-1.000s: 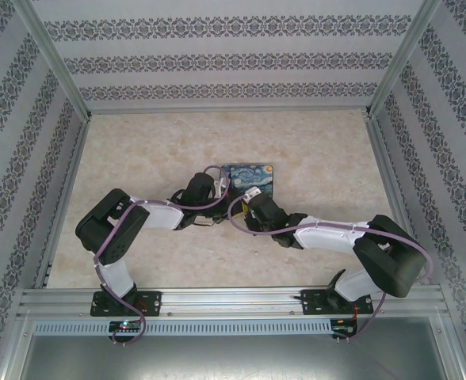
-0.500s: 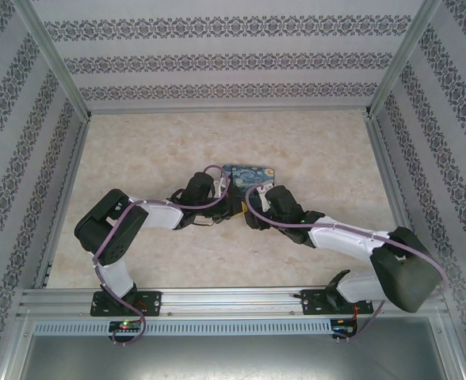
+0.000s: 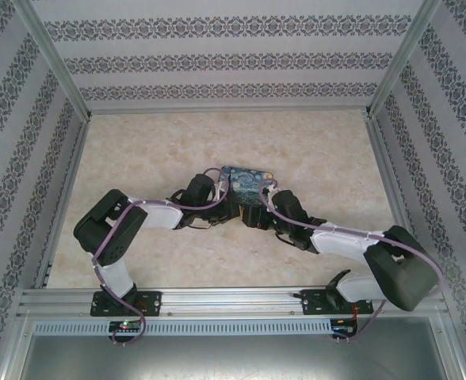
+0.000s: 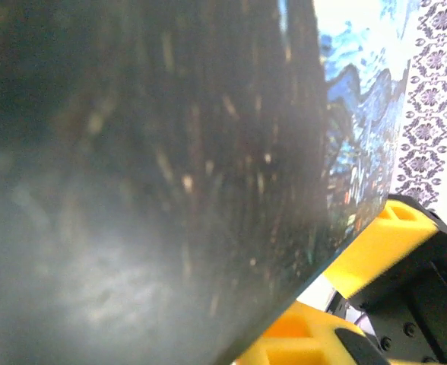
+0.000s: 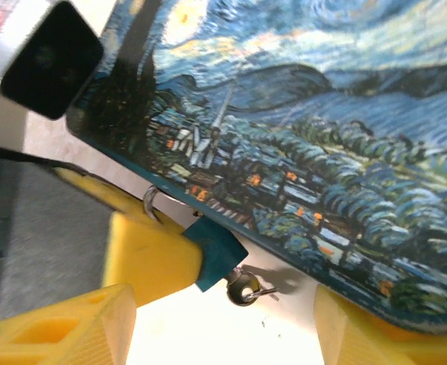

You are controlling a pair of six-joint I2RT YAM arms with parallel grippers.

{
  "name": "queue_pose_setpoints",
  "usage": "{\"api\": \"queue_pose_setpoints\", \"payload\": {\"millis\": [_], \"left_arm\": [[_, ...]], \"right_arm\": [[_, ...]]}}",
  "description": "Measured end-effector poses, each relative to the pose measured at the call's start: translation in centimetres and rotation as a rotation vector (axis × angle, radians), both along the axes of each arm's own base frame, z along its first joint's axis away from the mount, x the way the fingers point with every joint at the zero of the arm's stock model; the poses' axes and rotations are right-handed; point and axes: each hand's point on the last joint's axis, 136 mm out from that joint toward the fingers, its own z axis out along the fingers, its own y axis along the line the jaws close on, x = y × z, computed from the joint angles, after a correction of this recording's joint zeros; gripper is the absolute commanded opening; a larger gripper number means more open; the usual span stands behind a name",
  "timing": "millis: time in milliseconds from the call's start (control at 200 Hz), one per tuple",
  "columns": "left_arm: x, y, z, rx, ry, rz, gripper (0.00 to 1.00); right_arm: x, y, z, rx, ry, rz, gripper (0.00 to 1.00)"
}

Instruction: Unlock a padlock with a key

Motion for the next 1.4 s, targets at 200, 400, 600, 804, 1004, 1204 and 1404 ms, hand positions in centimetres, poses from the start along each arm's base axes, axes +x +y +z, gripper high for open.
{"api": "queue_pose_setpoints", "payload": {"millis": [200, 400, 600, 804, 1004, 1204, 1404], "left_arm": [[-0.9, 0.8, 0.8, 0.016, -0.009, -0.006, 0.50], [-1.1, 1.3, 5.0, -0.014, -0.104, 0.001, 0.72], [-0.2, 2.9, 6.7, 0.024, -0.142, 0.042, 0.78], [2.7, 5.1, 8.2, 0.104, -0.168, 0.108, 0.80], [4.9, 5.8, 9.5, 0.132, -0.198, 0.124, 0.81], [5.6, 6.1, 8.0, 0.174, -0.163, 0.116, 0.81], [6.3, 6.5, 6.9, 0.194, -0.137, 0.123, 0.81]], "right_arm": [[1.9, -0.9, -0.5, 0.053, 0.030, -0.090, 0.64], [4.1, -1.6, 0.8, 0.100, 0.024, -0.137, 0.63], [5.9, -1.1, 2.9, 0.148, -0.009, -0.126, 0.61], [4.8, -1.2, 1.8, 0.138, 0.003, -0.087, 0.54], [3.4, -2.3, -0.5, 0.094, 0.036, -0.070, 0.48], [3.4, -2.2, -1.8, 0.071, 0.035, -0.036, 0.44], [3.1, -2.2, -3.7, 0.035, 0.067, -0.008, 0.43]]}}
